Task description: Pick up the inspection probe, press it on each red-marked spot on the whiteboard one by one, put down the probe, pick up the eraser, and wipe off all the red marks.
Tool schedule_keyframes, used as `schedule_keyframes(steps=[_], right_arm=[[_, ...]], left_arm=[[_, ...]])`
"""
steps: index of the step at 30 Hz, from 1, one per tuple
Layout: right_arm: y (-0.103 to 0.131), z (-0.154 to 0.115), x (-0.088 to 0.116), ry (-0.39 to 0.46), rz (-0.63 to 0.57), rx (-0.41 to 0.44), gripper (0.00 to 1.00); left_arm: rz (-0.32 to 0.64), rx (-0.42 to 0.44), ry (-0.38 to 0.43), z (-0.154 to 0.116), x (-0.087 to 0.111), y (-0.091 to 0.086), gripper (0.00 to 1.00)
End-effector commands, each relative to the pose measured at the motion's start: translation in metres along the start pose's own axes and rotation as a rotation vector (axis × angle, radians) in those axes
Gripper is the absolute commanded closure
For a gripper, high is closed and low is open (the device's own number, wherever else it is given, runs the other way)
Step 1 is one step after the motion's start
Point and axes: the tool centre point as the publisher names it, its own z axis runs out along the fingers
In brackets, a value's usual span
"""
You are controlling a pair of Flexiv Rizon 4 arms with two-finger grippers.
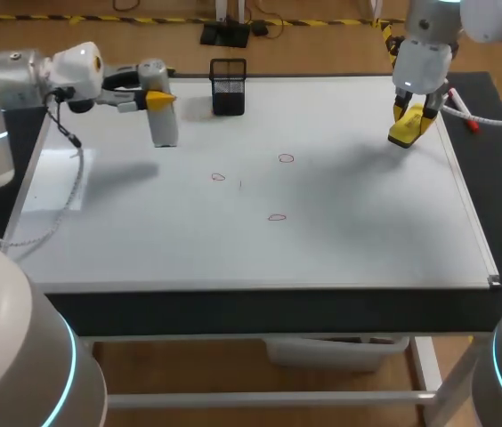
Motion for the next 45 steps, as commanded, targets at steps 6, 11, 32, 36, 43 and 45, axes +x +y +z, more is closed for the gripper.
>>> schedule_keyframes(steps=[6, 11, 32, 36, 43, 45], right_arm=[[-0.001, -0.001, 0.0, 0.003, -0.001, 0.001, 1.0], [-0.001, -0.001, 0.0, 0.003, -0.001, 0.001, 1.0], [-0.001, -0.001, 0.0, 0.003, -0.001, 0.001, 1.0], [-0.001, -0.001, 0.0, 0.003, -0.001, 0.001, 1.0], [-0.001, -0.001, 0.0, 0.003, -0.001, 0.001, 1.0], [-0.001, -0.001, 0.0, 0.003, -0.001, 0.001, 1.0]], left_arm=[[0.007, -0.019, -0.14, -0.058, 0.001, -0.012, 1.0], [0.007, -0.017, -0.182, -0.082, -0.007, -0.014, 1.0], [-0.037, -0.024, -0.287, -0.132, -0.017, -0.006, 1.0], [-0.038, -0.024, -0.289, -0.134, -0.017, -0.007, 1.0], [-0.038, -0.024, -0.289, -0.134, -0.017, -0.007, 1.0], [-0.038, -0.024, -0.289, -0.134, -0.017, -0.007, 1.0]])
